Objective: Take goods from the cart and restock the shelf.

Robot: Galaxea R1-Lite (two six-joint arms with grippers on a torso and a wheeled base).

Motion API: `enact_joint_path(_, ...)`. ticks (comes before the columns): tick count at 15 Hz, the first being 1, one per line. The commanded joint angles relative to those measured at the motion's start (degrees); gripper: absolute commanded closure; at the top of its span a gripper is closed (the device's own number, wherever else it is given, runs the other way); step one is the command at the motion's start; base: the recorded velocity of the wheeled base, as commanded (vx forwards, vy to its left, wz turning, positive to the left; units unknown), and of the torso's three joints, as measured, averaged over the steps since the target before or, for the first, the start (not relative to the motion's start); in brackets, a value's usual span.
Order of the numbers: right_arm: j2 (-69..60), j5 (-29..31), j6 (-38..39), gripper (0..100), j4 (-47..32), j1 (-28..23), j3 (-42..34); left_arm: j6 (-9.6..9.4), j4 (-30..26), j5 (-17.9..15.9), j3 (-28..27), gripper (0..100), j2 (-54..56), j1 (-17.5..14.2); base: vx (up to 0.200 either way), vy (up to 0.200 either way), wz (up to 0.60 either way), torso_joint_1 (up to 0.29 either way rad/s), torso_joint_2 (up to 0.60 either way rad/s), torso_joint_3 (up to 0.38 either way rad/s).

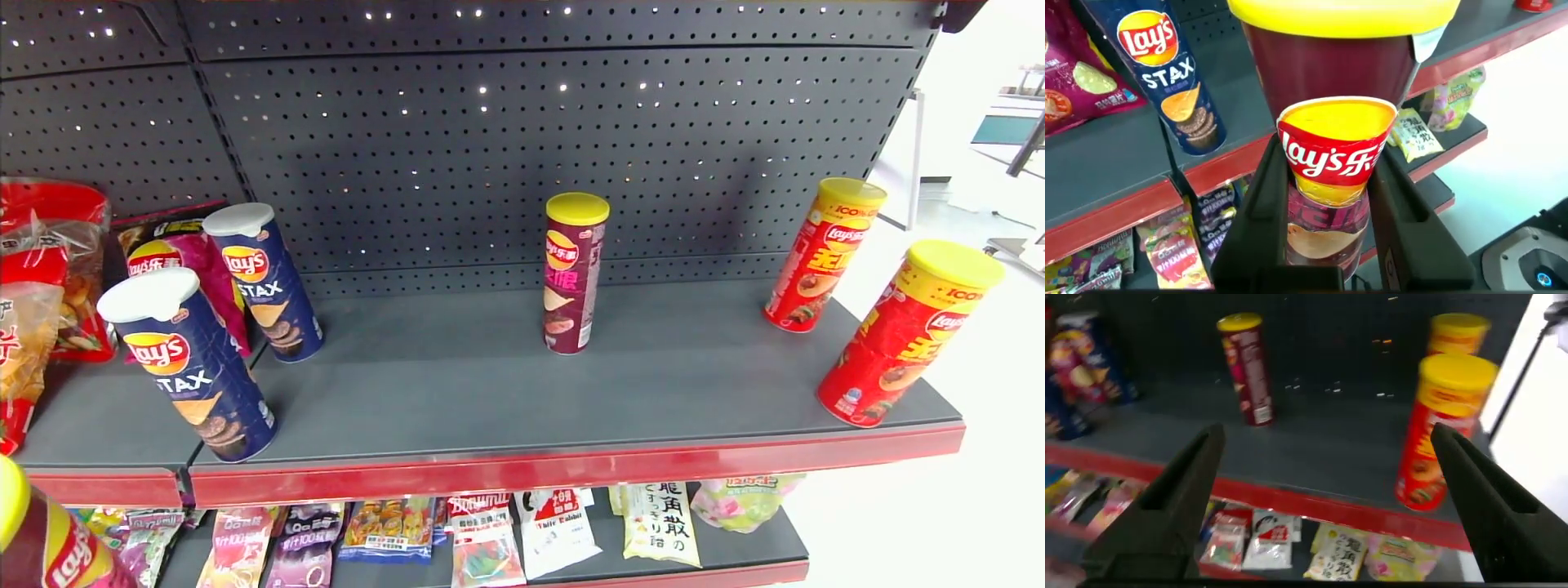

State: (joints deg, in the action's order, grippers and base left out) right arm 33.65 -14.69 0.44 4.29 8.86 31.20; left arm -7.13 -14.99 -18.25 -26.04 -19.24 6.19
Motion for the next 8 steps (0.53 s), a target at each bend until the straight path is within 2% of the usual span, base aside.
enact_joint_path(1,22.8,-4.7,-2.5,0,2.0,15.1,7.8,0.01,1.4,0.4,-0.2,100,-3.4,0.0,0.000,0.000,0.00,0.000,0.00,0.000)
enact_joint_path(3,31.7,-5.0,-2.9,0,7.0,15.5,9.8,-0.16,1.5,0.4,-0.2,100,-4.1,0.0,0.000,0.000,0.00,0.000,0.00,0.000)
enact_joint_path(5,43.8,-5.0,-2.9,0,18.7,15.6,11.2,-0.25,1.5,0.4,-0.4,100,-4.1,0.0,0.000,0.000,0.00,0.000,0.00,0.000)
enact_joint_path(7,50.3,-5.1,-3.1,0,24.9,15.6,12.4,-0.78,1.5,0.4,-0.4,100,-4.1,0.0,0.000,0.000,0.00,0.000,0.00,0.000)
enact_joint_path(8,52.5,-5.3,-3.3,0,25.5,16.4,13.7,-1.13,1.5,0.4,-0.4,100,-4.1,0.0,0.000,0.000,0.00,0.000,0.00,0.000)
